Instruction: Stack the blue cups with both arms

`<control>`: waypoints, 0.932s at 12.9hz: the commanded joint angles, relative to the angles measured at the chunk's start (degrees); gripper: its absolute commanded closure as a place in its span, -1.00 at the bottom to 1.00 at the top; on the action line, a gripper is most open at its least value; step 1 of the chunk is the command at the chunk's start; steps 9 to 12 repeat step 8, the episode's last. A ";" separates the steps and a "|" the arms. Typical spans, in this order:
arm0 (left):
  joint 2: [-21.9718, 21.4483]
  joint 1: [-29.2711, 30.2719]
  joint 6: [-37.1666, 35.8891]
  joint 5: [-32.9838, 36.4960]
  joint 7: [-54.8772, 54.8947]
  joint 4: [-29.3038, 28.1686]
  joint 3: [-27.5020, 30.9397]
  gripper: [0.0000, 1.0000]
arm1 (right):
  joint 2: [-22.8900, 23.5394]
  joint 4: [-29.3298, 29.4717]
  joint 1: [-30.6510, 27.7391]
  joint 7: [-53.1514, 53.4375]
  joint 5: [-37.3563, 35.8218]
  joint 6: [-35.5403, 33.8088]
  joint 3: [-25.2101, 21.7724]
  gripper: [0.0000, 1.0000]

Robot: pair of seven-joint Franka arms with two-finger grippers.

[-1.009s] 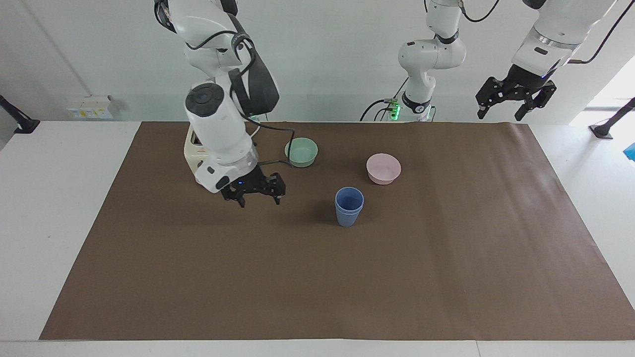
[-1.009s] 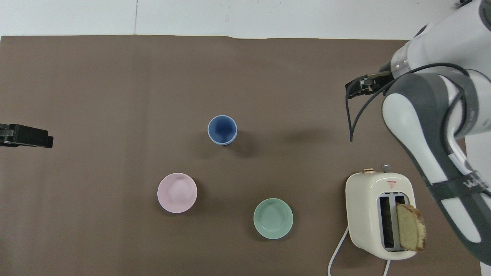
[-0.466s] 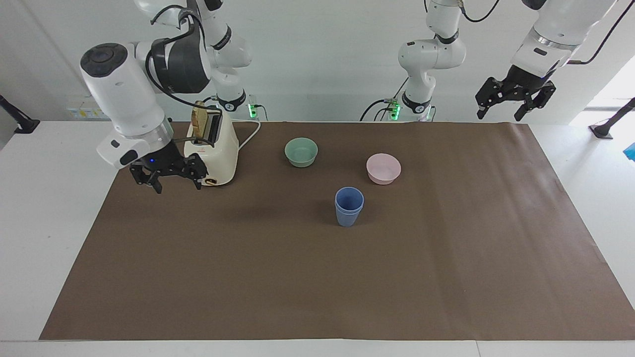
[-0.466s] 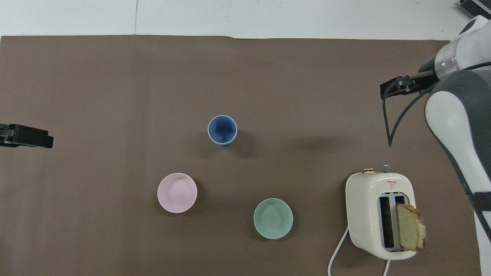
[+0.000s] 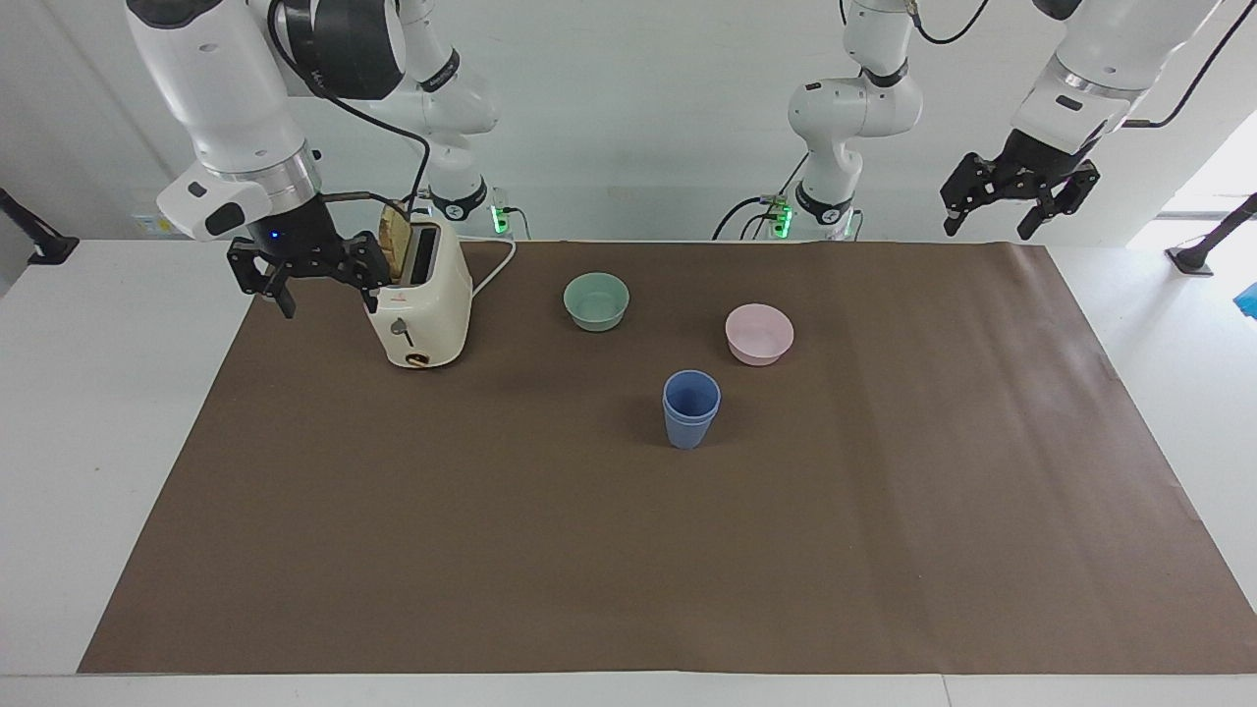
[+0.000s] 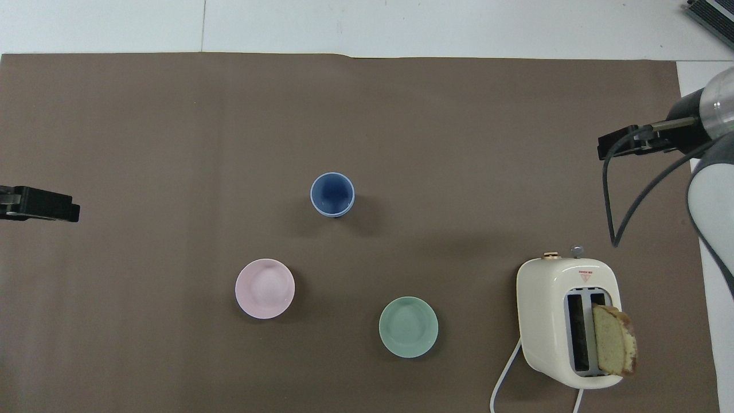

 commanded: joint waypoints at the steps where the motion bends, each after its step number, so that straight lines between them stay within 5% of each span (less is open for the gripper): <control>1: -1.87 1.02 -0.13 0.53 0.96 -2.21 -0.52 -1.00 | -0.57 -0.93 -0.96 -0.96 0.37 0.57 0.57 -1.00; 12: -1.87 0.93 -0.04 0.53 0.96 -2.21 -0.52 -1.00 | -0.57 -1.02 -1.31 -1.05 0.46 0.48 0.57 -1.00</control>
